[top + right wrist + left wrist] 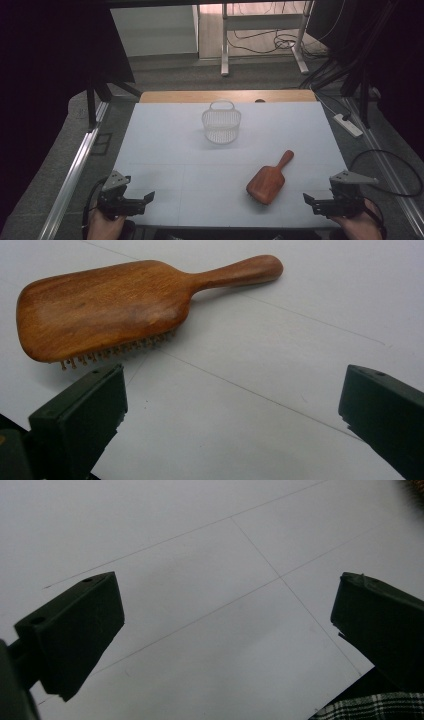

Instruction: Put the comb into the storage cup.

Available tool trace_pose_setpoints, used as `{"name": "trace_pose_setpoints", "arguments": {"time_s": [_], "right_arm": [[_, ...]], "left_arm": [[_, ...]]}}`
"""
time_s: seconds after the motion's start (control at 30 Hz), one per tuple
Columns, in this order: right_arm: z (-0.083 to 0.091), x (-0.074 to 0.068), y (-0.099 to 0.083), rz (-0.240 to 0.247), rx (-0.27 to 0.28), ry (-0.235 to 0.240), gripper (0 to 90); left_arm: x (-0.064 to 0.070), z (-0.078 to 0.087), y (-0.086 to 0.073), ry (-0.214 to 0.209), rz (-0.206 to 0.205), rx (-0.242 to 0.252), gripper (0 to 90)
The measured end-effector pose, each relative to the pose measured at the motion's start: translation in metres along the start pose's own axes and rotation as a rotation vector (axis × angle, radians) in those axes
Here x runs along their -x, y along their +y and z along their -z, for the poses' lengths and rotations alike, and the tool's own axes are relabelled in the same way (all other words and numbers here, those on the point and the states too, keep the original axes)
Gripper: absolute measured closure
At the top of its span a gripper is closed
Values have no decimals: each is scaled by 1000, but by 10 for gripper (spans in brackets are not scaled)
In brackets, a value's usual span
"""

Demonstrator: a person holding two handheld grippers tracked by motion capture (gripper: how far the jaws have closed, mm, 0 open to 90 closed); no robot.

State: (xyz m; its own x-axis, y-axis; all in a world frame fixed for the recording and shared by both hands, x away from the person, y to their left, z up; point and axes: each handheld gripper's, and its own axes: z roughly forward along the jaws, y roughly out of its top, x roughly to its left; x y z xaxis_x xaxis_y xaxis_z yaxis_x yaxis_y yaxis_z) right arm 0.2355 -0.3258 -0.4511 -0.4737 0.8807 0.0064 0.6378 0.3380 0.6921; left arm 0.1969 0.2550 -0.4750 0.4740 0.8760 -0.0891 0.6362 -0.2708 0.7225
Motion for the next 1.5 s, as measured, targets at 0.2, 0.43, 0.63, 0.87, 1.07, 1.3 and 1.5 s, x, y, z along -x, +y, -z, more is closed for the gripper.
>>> {"name": "trace_pose_setpoints", "arguments": {"time_s": [0.2,0.43,0.63,0.87,1.07,1.3,1.5], "right_arm": [[-2,2,1,-24,-20,23,0],[-2,1,1,-22,-25,17,0],[-3,-1,1,3,-35,20,0],[-3,-4,2,35,-33,29,0],[-4,-6,3,48,-35,74,0],[-7,-8,8,63,-48,121,0],[-8,-9,10,66,-54,132,0]], "left_arm": [[0,1,-1,-6,-6,-1,7],[-1,0,-1,-22,0,2,10],[-1,0,-1,-25,-2,-2,11],[-2,0,0,-26,1,-4,13],[-3,0,0,-30,8,-1,13],[-3,0,0,-31,11,-2,13],[-5,0,-1,-38,22,6,13]]}}
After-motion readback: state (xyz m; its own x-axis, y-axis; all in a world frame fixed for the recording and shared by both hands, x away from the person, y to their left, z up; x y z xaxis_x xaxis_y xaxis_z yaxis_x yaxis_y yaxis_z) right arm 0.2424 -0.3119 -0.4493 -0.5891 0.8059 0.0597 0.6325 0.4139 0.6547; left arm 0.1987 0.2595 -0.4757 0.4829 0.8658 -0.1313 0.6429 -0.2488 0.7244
